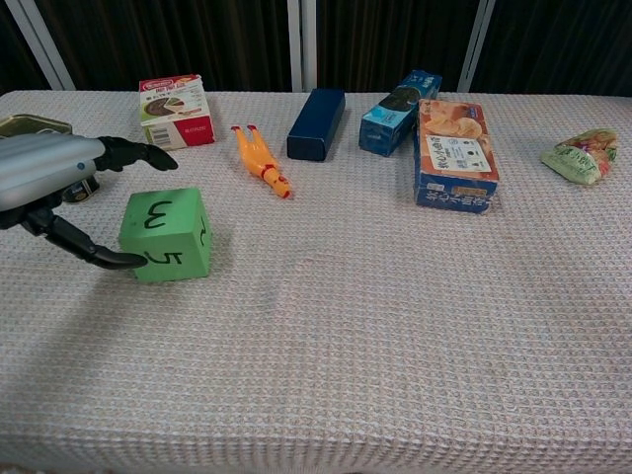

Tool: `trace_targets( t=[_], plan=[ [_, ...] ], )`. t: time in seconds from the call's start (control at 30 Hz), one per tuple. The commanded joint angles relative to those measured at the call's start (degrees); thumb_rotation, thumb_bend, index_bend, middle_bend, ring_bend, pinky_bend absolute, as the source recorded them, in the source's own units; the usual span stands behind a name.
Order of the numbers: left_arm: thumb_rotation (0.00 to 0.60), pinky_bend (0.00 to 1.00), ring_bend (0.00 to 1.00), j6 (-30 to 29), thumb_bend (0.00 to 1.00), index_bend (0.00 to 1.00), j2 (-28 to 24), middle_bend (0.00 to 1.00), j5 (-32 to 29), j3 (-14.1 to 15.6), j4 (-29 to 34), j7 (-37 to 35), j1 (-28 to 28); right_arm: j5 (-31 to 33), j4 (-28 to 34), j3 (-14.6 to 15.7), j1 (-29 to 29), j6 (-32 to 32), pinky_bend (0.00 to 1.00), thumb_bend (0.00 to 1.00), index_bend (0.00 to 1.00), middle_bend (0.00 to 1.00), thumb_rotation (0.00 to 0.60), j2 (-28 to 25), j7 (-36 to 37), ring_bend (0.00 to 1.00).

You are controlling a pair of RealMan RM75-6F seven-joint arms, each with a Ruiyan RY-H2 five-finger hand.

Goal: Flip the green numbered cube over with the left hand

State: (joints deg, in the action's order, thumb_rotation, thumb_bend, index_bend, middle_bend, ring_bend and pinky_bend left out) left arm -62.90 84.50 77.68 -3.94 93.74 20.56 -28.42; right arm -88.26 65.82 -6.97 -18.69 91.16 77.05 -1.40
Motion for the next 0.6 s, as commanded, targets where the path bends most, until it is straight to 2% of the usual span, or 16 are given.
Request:
trace_targets(
  t=[0.03, 0.23, 0.43, 0.5, 0.6],
  plan=[
    [0.382, 0.18, 0.08, -0.32, 0.13, 0.13, 1.29, 0.17, -0.85, -0.63, -0.25, 1.26, -0.41, 1.44, -2.08, 0.23, 1.75, 0.28, 0.0, 0.38, 0.0, 0.0, 0.6, 0.95, 2.29, 0.0],
    [0.378, 0.18, 0.08, -0.09, 0.13, 0.13, 2.4, 0.21, -3.07, -1.64, 1.42, 2.13, -1.04, 2.38, -5.08, 0.01, 2.73, -0.47, 0.0, 0.38, 0.0, 0.0, 0.6, 2.16, 5.26, 0.0],
    [0.32, 0.18, 0.08, -1.25, 0.14, 0.13, 4.47, 0.23, -7.93, -2.95, 1.9, 9.07, -1.68, 1.94, -6.11, -0.23, 2.91, -0.32, 0.0, 0.38, 0.0, 0.0, 0.6, 2.84, 6.25, 0.0],
    [0.325, 0.18, 0.08, -1.6, 0.15, 0.13, 5.14, 0.24, -8.66, -2.77, 1.51, 11.09, -1.92, 1.94, -6.34, -0.35, 2.96, -0.43, 0.0, 0.38, 0.0, 0.0, 0.6, 2.93, 6.61, 0.0],
    [0.383, 0.18, 0.08, -1.7, 0.16, 0.13, 6.05, 0.24, -9.66, -2.67, 1.32, 11.93, -2.11, 2.18, -6.36, -0.64, 3.11, -0.66, 0.0, 0.38, 0.0, 0.0, 0.6, 2.88, 7.53, 0.0]
  ],
)
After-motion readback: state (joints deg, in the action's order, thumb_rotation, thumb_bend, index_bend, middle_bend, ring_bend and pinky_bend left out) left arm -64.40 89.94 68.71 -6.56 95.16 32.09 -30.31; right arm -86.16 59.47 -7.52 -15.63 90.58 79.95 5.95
